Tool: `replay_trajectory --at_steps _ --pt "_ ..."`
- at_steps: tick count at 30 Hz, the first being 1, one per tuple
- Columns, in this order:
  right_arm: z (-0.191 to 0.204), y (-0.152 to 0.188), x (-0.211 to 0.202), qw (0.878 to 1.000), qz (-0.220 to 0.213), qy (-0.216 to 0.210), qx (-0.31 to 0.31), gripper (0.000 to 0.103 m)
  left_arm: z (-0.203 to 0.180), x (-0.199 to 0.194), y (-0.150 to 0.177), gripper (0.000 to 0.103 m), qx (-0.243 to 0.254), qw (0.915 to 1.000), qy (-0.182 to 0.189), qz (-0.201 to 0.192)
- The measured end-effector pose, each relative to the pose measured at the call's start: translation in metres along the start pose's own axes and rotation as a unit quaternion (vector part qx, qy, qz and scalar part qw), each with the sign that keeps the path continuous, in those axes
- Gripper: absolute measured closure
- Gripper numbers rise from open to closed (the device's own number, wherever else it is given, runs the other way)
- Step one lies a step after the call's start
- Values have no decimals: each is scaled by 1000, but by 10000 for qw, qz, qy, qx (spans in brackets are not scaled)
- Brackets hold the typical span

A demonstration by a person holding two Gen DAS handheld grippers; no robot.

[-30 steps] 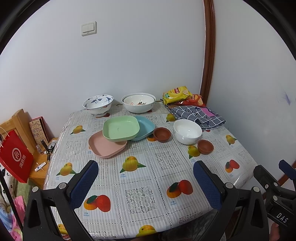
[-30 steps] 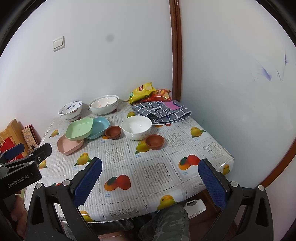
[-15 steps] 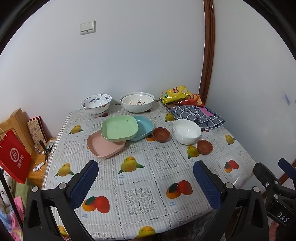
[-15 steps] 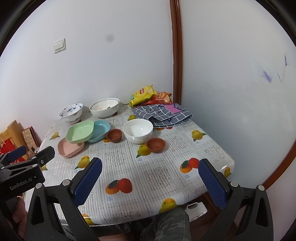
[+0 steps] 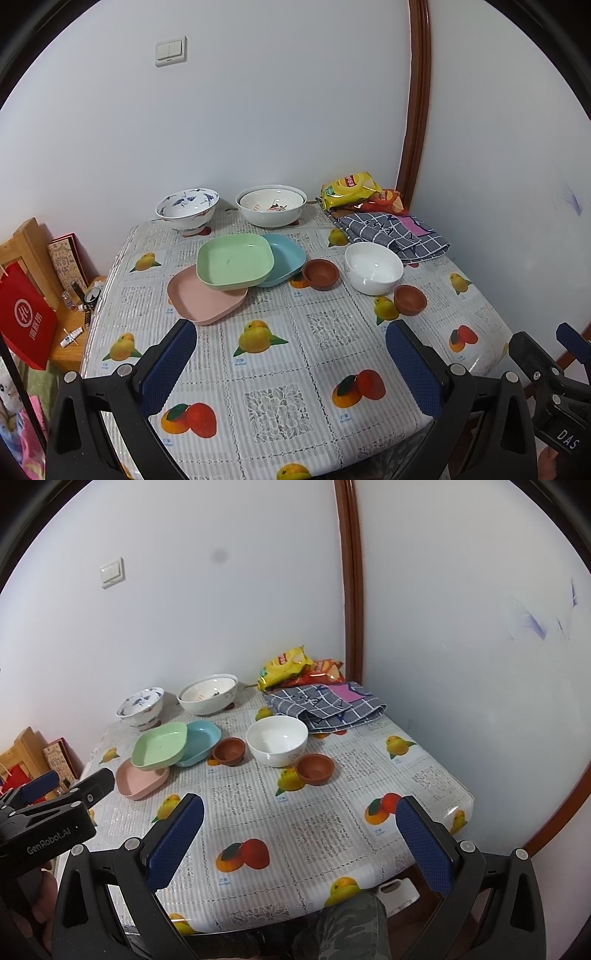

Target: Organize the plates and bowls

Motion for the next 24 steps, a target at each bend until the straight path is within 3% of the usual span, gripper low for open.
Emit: replay_trajectory --at_steps 6,11,24 --pt "5 -6 6 9997 -92 133 -199 1 9 17 -7 0 -50 9999 -2 94" --pt "10 -13 20 9999 -120 -86 -16 1 16 31 -14 0 19 9999 -89 119" --pt "50 -41 84 9987 209 -363 -285 1 56 84 -37 0 -315 9982 -263 428"
Point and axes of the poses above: each gripper's, at about its wrist camera, not at the fingertips, and x roughly the way its jaws point, z to its left, y to its underside, the point moved 7 cm from there along x, roughly the way its jaws point, and after that the axes turned 13 degrees about y, right-handed, at the moved point
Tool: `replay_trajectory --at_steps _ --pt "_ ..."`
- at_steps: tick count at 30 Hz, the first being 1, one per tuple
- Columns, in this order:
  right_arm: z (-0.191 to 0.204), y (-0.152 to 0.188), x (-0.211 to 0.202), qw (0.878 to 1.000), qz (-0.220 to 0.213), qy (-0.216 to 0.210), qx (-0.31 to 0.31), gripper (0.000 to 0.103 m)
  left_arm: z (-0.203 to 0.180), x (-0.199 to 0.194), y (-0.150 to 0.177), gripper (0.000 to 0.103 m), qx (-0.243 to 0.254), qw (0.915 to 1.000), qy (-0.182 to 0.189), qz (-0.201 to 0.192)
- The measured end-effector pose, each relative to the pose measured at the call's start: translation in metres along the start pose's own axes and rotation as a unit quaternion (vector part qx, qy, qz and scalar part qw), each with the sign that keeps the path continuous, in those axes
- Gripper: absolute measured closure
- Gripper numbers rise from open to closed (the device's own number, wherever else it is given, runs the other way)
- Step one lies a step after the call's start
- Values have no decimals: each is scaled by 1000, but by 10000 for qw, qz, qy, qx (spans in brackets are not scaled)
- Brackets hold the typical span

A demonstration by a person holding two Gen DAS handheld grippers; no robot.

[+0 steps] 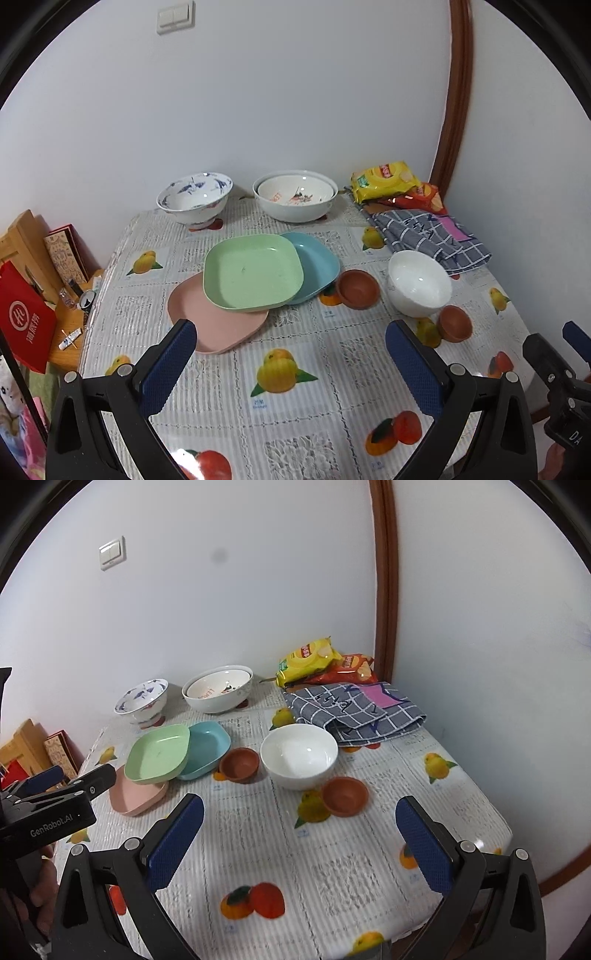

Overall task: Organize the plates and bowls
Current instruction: 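Move both grippers forward to the rim of the green square plate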

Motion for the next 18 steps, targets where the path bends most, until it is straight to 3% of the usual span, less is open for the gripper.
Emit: replay_trajectory --at_steps 10,13,18 --pt "36 -25 41 9995 49 -293 -129 2 38 34 -18 1 -327 9993 -191 69" --pt "52 -30 55 9989 79 -419 -181 6 50 45 -20 7 -384 9987 -323 113" --pt "81 -36 79 9983 91 -489 -306 13 73 64 -22 8 -501 9976 -443 199"
Point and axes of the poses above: each gripper's, at about its wrist camera, not at the fingertips, and x roughly the way its jaws point, z to its left, y to its underside, the point moved 7 cm from there along x, roughly the way its jaws point, and after that the axes turned 13 degrees about y, right-handed, at the moved point
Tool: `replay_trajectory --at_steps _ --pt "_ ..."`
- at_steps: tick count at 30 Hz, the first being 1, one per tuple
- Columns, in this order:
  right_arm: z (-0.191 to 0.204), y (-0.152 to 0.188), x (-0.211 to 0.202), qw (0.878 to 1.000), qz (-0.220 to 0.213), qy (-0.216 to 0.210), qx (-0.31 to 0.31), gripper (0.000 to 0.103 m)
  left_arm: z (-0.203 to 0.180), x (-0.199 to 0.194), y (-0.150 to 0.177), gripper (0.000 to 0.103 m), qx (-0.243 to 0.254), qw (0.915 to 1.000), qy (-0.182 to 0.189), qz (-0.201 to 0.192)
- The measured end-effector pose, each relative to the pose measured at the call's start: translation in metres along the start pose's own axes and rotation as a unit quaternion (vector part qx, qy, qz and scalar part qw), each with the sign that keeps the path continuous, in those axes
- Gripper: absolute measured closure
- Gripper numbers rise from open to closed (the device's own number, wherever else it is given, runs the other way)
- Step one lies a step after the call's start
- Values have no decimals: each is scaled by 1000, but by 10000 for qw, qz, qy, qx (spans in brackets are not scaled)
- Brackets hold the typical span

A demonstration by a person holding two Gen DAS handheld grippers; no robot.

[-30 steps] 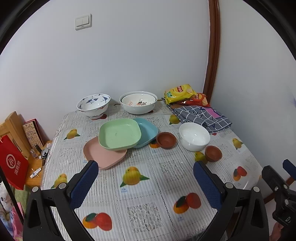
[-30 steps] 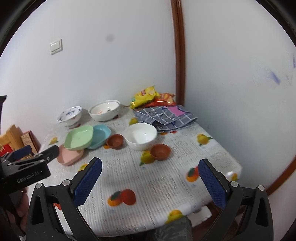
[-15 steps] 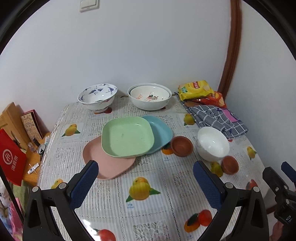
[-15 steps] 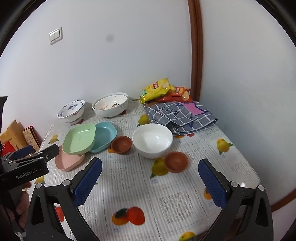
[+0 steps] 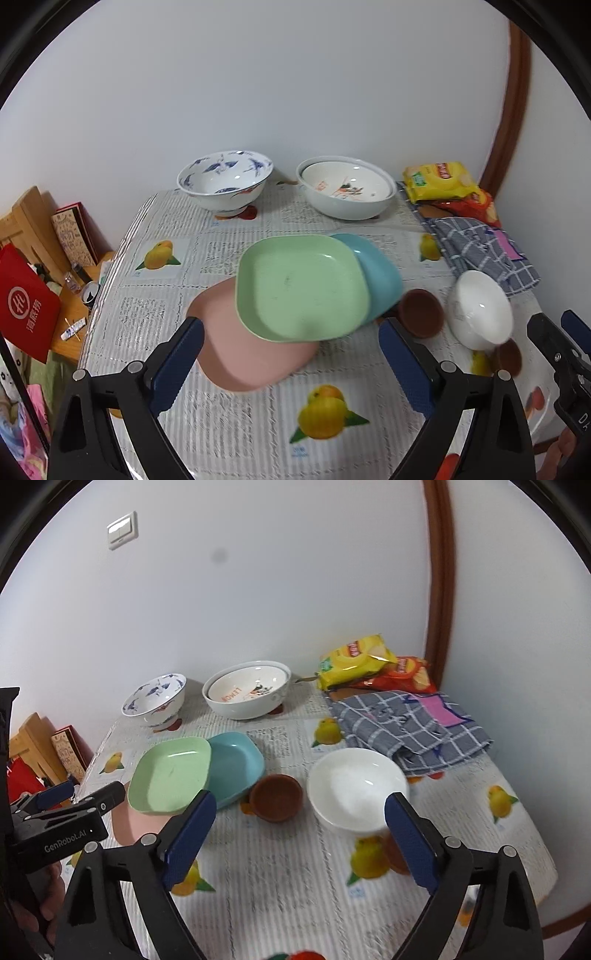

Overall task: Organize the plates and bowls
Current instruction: 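Move both grippers forward to the rim of the green square plate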

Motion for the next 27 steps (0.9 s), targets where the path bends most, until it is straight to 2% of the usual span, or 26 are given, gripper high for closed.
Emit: replay_trajectory --at_steps 2,5,7,12,17,20,27 --pt "14 -2 14 9998 106 -118 -88 16 9 9 -2 8 -58 10000 -63 37" --pt "32 2 31 9988 332 -297 -187 28 23 24 -3 10 -108 9996 -249 100" --pt "42 5 41 9983 398 -379 -197 29 31 34 -4 18 -192 9993 -258 169" --pt "68 7 67 9962 568 -601 -264 41 46 56 -8 25 -310 9987 -296 272" --pt "92 0 92 9946 621 -779 -285 41 58 75 -15 28 -370 9981 -353 340" --pt "105 -2 105 9931 706 -884 -315 42 64 89 -16 33 -451 9977 -252 444" --pt "126 0 133 9899 871 -1040 -413 43 73 115 -15 34 -603 9959 -130 658"
Point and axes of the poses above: each gripper's, at about its wrist camera, not at the fingertips, and x roughly the way its jaws point, z to its left, y to its underside, the point moved 7 cm from there along x, roughly the way its jaws point, and after that the axes turned 13 degrees about y, right-handed, at the moved point
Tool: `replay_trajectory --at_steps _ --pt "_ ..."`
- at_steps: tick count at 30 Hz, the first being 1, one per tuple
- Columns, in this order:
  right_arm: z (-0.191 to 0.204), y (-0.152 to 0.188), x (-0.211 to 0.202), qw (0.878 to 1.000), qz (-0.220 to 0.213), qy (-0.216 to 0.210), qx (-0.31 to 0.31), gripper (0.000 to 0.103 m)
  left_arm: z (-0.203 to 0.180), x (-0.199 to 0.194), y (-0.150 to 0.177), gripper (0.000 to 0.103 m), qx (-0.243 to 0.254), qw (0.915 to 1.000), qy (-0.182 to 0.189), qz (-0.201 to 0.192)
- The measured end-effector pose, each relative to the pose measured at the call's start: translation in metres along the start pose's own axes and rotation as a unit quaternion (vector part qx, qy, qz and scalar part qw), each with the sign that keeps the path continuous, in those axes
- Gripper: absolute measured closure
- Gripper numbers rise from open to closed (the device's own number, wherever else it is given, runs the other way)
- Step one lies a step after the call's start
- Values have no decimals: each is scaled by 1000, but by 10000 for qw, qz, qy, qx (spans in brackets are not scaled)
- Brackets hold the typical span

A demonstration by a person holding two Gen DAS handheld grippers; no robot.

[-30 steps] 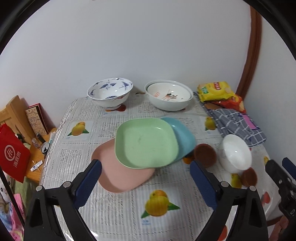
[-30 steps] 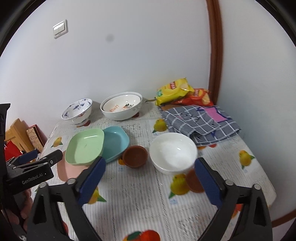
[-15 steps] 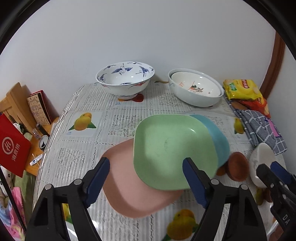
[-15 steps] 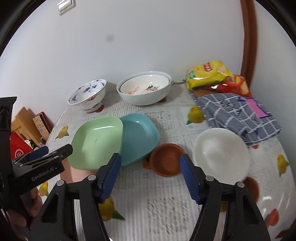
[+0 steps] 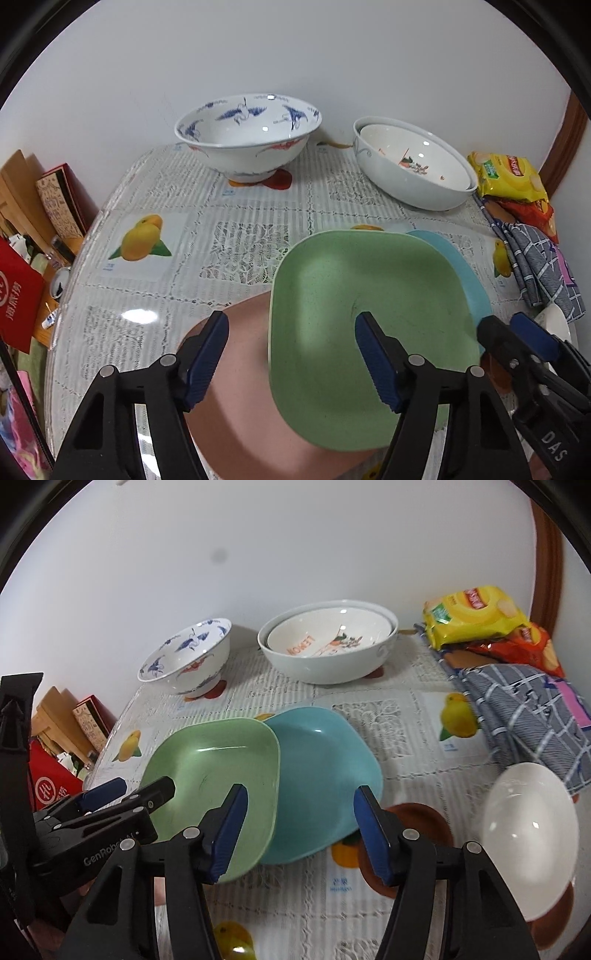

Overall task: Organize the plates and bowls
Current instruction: 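Move both grippers forward to the rim of the green square plate, then close both grippers on the rim of the green square plate, then lift the green plate off the pink plate with both grippers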

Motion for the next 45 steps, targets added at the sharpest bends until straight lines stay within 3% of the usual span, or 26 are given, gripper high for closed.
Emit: replay_trajectory --at_steps 4,8,11,17,19,27,45 --pt "3 1 20 9998 164 54 -58 45 2 11 1 34 -48 10000 28 57" --pt "7 3 31 9997 243 -58 -48 55 2 20 3 35 -50 9999 62 116" --pt "10 5 36 9993 322 -168 40 62 3 23 6 52 -129 9997 155 153" --pt "21 11 42 9979 426 -467 107 90 0 19 8 82 -89 9999 68 107" --pt "20 11 39 9985 367 -387 130 90 1 16 9 89 -171 9996 177 105" --pt "8 8 13 9988 215 -374 214 91 -17 -17 11 92 -104 9996 252 -51" --pt "-24 15 -114 9965 -556 -457 428 94 -65 -134 30 93 125 9969 377 -681"
Point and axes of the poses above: each gripper's, at about its wrist camera, not at the fingertips, and x roughly the way its jaws point, z to its left, y to its underside, the point moved 7 cm from there along x, roughly the way its jaws point, and after that the axes turned 13 degrees about y, right-handed, at the moved point
